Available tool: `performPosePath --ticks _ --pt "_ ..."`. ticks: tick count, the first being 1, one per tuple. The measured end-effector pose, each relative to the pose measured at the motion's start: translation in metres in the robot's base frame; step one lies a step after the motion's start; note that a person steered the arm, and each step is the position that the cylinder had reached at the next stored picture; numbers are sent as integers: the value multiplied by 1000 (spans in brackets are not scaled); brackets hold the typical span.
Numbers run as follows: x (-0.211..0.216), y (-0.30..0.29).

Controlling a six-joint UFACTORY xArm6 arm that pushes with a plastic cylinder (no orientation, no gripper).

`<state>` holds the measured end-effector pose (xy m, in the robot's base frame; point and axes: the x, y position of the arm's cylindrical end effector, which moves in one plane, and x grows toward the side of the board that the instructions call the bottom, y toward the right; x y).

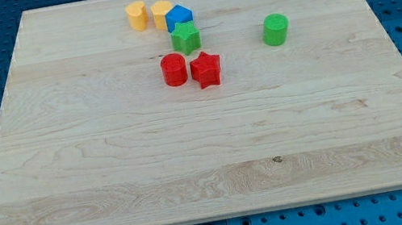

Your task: Slide the green star below the yellow heart

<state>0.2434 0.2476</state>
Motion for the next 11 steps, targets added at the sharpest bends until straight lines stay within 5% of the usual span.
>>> performPosePath --ticks 3,6,11 --pt "23 -161" --pt "142 -281" --pt "96 -287"
